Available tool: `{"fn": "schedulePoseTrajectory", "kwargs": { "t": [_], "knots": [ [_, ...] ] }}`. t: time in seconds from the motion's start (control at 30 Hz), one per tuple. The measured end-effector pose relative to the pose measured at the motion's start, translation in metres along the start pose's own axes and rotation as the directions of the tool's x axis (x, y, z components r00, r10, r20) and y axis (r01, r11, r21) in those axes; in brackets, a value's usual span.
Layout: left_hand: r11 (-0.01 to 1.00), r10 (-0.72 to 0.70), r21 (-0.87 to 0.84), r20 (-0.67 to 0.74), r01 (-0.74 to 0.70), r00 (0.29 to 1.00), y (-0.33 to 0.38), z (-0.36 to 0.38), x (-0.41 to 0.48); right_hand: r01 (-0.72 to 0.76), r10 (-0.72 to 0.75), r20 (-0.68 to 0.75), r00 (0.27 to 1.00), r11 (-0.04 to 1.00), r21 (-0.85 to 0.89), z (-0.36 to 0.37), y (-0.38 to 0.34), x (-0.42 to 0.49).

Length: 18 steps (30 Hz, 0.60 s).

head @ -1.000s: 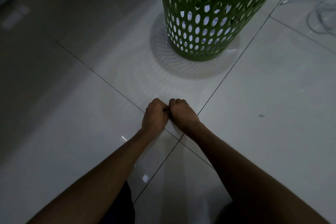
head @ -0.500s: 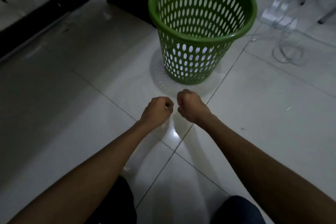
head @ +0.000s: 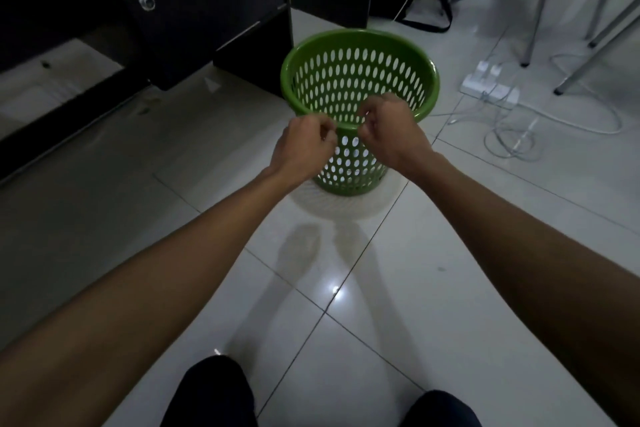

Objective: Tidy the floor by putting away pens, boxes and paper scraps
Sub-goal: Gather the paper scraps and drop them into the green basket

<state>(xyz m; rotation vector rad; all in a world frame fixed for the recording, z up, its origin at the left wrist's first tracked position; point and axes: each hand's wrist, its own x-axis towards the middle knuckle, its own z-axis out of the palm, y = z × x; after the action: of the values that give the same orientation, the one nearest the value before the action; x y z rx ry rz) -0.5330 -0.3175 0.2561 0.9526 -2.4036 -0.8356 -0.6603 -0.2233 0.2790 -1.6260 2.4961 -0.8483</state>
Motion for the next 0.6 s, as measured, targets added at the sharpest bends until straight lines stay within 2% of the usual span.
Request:
{"fn": "schedulePoseTrajectory", "kwargs": {
  "t": [0.13, 0.3, 0.43, 0.6],
  "knots": [
    [1.000, 0.019, -0.016, -0.045, -0.019, 0.999, 0.010, -0.010, 0.026, -0.020, 0.020, -0.004, 1.000, 1.000, -0.016, -0.009, 0.011, 0.019],
    [0.996, 0.024, 0.084, 0.037, -0.027, 0.999, 0.008, -0.005, 0.058, -0.067, 0.069, 0.044, 0.997, 0.997, -0.045, -0.005, 0.028, 0.046],
    [0.994, -0.005, 0.113, 0.124, -0.010, 0.992, -0.002, 0.004, 0.077, -0.088, 0.104, 0.113, 0.988, 0.986, -0.139, -0.002, 0.036, 0.060],
    [0.993, -0.005, 0.114, 0.115, -0.008, 0.993, -0.011, 0.013, 0.088, -0.125, 0.152, 0.156, 0.976, 0.977, -0.174, 0.009, 0.051, 0.069]
  ]
}}
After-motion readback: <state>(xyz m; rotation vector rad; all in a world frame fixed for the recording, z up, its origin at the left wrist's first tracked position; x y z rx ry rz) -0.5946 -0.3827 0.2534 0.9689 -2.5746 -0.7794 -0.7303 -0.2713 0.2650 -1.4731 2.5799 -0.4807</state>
